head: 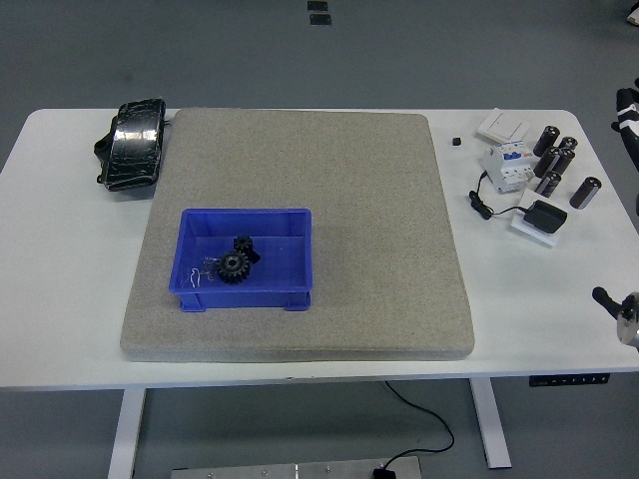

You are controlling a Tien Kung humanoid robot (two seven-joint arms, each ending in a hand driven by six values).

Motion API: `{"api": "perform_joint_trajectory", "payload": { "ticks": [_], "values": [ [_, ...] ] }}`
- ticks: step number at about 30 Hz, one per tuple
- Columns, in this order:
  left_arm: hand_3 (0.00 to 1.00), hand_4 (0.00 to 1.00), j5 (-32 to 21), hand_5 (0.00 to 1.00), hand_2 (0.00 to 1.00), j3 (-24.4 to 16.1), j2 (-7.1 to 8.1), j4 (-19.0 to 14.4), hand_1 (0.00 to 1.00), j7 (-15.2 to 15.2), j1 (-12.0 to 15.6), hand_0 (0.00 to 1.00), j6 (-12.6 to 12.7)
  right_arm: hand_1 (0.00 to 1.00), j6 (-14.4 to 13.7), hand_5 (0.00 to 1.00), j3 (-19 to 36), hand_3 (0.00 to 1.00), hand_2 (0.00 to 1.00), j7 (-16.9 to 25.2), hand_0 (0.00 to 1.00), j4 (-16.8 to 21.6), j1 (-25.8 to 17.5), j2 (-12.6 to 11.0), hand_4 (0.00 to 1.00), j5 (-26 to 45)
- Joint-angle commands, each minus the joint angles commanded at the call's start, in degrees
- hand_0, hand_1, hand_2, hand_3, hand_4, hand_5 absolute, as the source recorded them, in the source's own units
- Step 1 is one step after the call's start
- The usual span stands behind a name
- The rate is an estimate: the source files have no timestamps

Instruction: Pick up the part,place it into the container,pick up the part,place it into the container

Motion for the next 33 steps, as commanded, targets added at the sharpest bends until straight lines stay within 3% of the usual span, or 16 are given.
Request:
{"api": "perform_joint_trajectory", "payload": {
  "ticks": [6,11,23,28,33],
  "values": [
    [0.542,0.469,0.84,0.482,0.6,-0.9,0.88,-0.11,0.668,0.12,-0.42,0.681,-0.16,0.692,-0.23,0.477,4.55,0.702,0.731,0.76,0.656,1.21,-3.01,0.98,0.786,0.29],
    [0.545,0.47,0.46,0.482,0.6,-0.73,0.62,-0.12,0.667,0.15,-0.35,0.681,-0.06,0.688,-0.23,0.485,7.15,0.698,0.73,0.87,0.654,2.34,-4.22,1.04,0.789,0.22],
    [0.545,0.474,-1.37,0.485,0.6,0.25,-1.09,0.2,0.667,-0.21,0.59,0.681,0.18,0.686,0.34,0.499,4.93,0.699,0.73,-0.42,0.654,1.99,-2.03,-0.87,0.796,-0.9],
    [0.547,0.476,-2.21,0.485,0.6,0.41,-1.29,0.15,0.667,-0.23,1.28,0.68,0.54,0.688,0.45,0.499,4.2,0.704,0.73,-1.01,0.659,2.06,-1.74,-1.92,0.795,-1.28],
    [0.547,0.478,-2.37,0.485,0.6,0.34,-1.23,0.18,0.667,-0.18,1.32,0.68,0.6,0.686,0.44,0.504,4.28,0.705,0.728,-1.29,0.661,1.89,-2.1,-1.5,0.796,-1.48]
  ]
}}
